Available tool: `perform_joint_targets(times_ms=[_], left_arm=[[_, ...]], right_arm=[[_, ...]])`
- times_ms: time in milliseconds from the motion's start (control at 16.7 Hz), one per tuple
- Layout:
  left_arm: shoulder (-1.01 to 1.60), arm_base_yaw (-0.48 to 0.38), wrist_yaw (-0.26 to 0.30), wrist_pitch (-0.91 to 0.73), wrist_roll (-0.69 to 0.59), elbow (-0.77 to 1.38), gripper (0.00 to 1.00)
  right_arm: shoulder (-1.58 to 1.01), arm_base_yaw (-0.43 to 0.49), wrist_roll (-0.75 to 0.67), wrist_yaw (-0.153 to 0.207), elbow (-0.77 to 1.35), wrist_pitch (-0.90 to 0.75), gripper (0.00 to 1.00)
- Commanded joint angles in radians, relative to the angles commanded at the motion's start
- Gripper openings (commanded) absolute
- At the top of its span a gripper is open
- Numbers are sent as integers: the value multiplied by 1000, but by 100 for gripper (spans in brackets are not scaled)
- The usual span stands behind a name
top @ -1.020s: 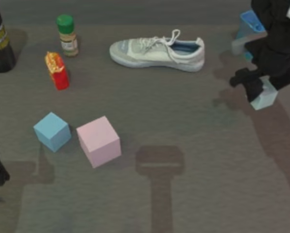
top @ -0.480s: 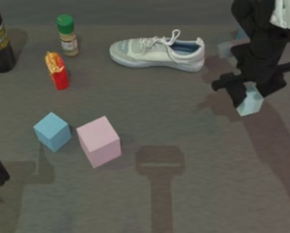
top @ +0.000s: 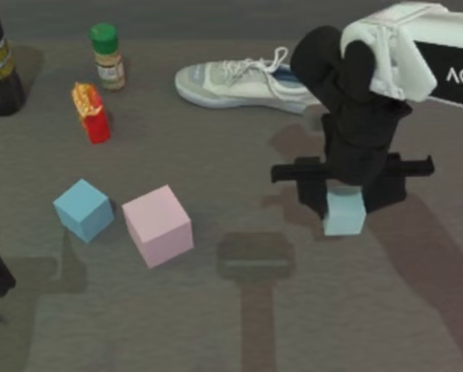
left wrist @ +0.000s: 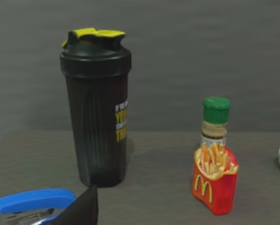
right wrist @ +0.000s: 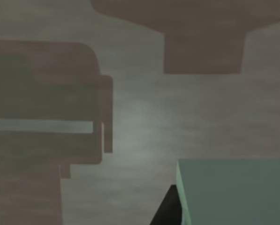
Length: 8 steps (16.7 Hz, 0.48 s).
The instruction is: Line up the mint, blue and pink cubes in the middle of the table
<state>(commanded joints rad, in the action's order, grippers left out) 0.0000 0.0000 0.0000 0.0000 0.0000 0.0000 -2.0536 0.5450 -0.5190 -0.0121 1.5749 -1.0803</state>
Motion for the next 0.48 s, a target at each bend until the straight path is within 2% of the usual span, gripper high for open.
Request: perform_joint_targets(times_ms=[180,480], left_arm=[[0,0,0,0,0,0,100],[0,0,0,0,0,0,100]], right_arm=[[42,49,-77,-3,-44,14,0],[40,48,-82,-2,-46,17,0]])
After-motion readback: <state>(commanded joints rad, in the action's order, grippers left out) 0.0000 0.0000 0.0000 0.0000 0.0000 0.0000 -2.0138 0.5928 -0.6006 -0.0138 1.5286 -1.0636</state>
